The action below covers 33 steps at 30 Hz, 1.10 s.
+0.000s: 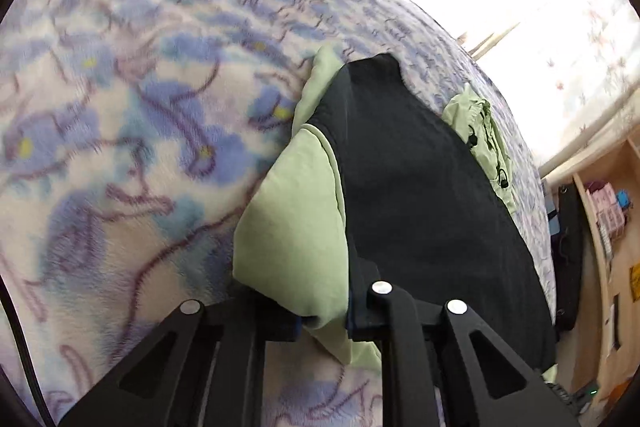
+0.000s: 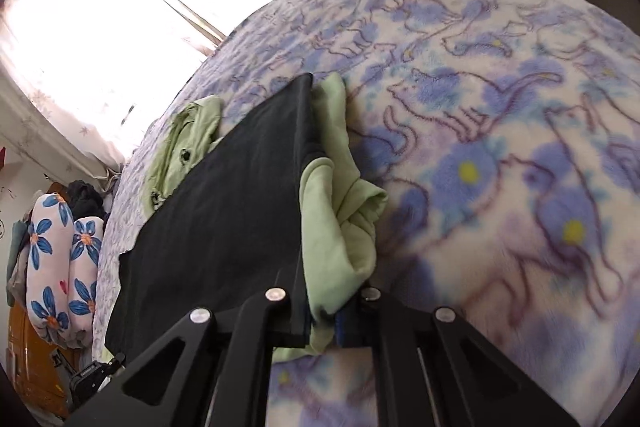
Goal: Fold large clothes
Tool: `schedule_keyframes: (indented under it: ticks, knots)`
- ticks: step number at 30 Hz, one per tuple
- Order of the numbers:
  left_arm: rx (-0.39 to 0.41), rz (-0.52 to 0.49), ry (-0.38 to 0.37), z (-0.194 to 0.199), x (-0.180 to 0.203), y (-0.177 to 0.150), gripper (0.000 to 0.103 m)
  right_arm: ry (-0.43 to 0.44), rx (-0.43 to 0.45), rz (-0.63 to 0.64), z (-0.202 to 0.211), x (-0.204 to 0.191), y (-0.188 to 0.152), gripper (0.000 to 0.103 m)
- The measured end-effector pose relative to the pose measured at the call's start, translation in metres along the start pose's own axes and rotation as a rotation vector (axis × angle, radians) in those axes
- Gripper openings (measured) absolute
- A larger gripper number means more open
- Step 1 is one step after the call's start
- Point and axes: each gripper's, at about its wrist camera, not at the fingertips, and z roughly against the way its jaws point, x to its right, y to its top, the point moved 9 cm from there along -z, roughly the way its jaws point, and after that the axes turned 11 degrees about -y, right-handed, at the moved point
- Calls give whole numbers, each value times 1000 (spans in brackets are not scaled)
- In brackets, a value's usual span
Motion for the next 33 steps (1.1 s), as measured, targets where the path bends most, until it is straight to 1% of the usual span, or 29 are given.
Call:
schedule_keyframes:
  ticks: [3,6,9,10,12,13,14,15,16,17,19,20,22,24,25,26,27,28,30,32,33]
  knots:
    - [10,-40,2,15,8,2,10,-1,10,19,16,-5,-4,7]
    - [10,-56,-2,26,10,-2,10,-12,14,31,26,-7,-6,7]
    - [-16,-93,35,22,1,-11,10,-60,11,69,20,-3,-8,7]
    - [-37,-95,56,17,-4,-15,12,-85,-12,79,12,1,-11,8]
    - [-58,-93,84,18,-10,-20,18,-117,-63,74,0,10,-16,16]
    - [-56,-100,106,22,-11,-20,29,-139,-76,72,-1,14,-16,21]
    - [-49,-113,140,26,-12,-19,40,-163,-81,72,1,18,-16,30]
    - [-41,-127,170,30,-13,-18,45,-197,-73,80,5,21,-16,36]
    - [-19,-165,235,38,-13,-14,50,-244,-48,97,11,24,-14,36]
    - [-5,-192,266,42,-11,-11,51,-291,-10,121,20,24,-11,36]
    - [64,-288,348,57,-1,1,53,-353,79,178,38,20,-2,36]
    - [93,-326,383,63,4,5,59,-376,130,214,47,14,3,36]
    - [153,-381,430,72,15,15,63,-400,204,282,59,-2,11,36]
    - [200,-417,447,76,26,23,66,-349,208,328,55,-21,12,37]
    - [210,-433,451,73,32,25,72,-323,195,344,48,-29,12,37]
    - [206,-444,433,68,38,26,72,-302,173,355,37,-37,13,37]
    - [192,-451,409,61,44,26,72,-281,149,364,22,-45,15,36]
    - [160,-455,377,47,49,25,72,-270,129,373,7,-50,17,36]
    - [115,-466,346,27,55,21,72,-273,69,382,-25,-54,22,36]
    - [59,-494,332,1,59,17,72,-291,-9,387,-63,-52,25,36]
    - [38,-505,335,-12,60,15,72,-297,-28,391,-77,-51,27,37]
